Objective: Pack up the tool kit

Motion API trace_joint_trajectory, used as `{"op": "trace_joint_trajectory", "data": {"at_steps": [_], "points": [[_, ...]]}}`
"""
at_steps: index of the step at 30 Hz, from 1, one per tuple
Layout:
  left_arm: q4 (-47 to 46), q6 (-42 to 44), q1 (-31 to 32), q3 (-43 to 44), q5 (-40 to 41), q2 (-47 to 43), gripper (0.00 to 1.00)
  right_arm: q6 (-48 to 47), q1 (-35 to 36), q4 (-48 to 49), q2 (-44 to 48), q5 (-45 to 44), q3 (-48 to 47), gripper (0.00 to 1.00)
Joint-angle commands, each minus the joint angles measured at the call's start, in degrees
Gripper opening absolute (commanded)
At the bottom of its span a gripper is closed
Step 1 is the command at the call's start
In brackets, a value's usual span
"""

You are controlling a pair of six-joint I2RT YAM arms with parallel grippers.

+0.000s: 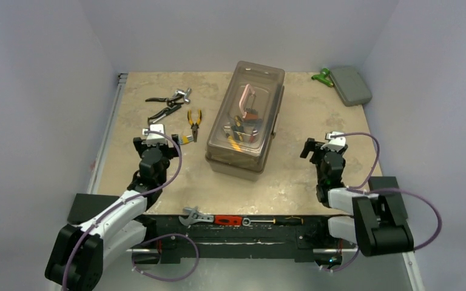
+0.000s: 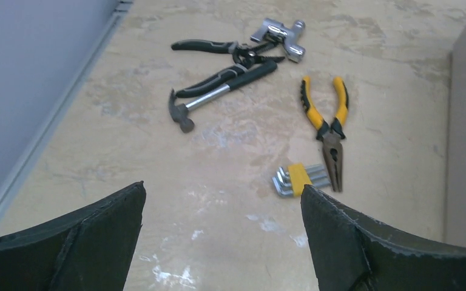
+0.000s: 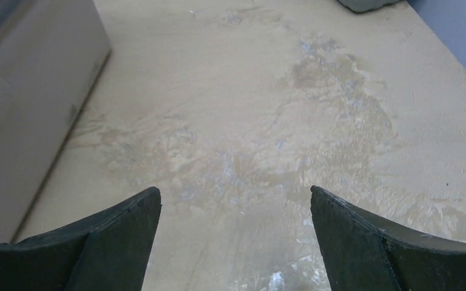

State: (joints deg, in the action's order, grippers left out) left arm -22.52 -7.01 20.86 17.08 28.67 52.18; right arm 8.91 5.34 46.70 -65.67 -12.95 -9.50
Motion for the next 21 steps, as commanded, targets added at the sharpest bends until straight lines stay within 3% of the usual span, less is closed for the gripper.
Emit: {"op": "trace_joint_trajectory", "data": {"at_steps": [1,4,7,9,13,15,17,20,21], "points": [[-21.27,8.65,-1.96,-4.37,5.08,5.51,0.95,-4.87,-0.12,29.59,-10.56,-2.68,2.63,0.9],[-32.4,8.82,-4.43,-6.87,2.16,12.32,0.95,-5.18,-0.08,33.8,-17.88,-2.28,1.12,0.89],[-27.84,8.22,-5.69,-4.74,0.9,12.32,0.93,-5.63,-0.07,36.85,-21.45,-2.67,0.82,0.91],[-29.64,8.95,-6.67,-4.79,0.3,13.32,0.92,-4.5,-0.12,28.43,-19.45,-2.74,-1.87,0.91],[-27.0,9.0,-10.05,-2.39,-4.82,15.56,0.91,-5.12,-0.13,21.25,-20.22,-2.17,-6.31,0.9],[-34.66,9.49,-12.13,-2.99,-9.66,21.19,0.89,-5.27,-0.13,19.16,-20.42,-2.05,-7.5,0.89],[-45.98,8.76,-13.72,-4.85,-8.76,28.1,0.9,-5.28,-0.14,19.35,-20.8,-1.83,-7.7,0.84],[-35.08,4.79,-14.31,-2.6,-6.81,24.69,0.92,-5.33,-0.14,18.76,-20.81,-1.64,-7.95,0.84],[-36.73,5.93,-14.31,-1.41,-5.37,26.54,0.9,-5.49,-0.13,19.16,-20.78,-1.56,-7.79,0.95]]}}
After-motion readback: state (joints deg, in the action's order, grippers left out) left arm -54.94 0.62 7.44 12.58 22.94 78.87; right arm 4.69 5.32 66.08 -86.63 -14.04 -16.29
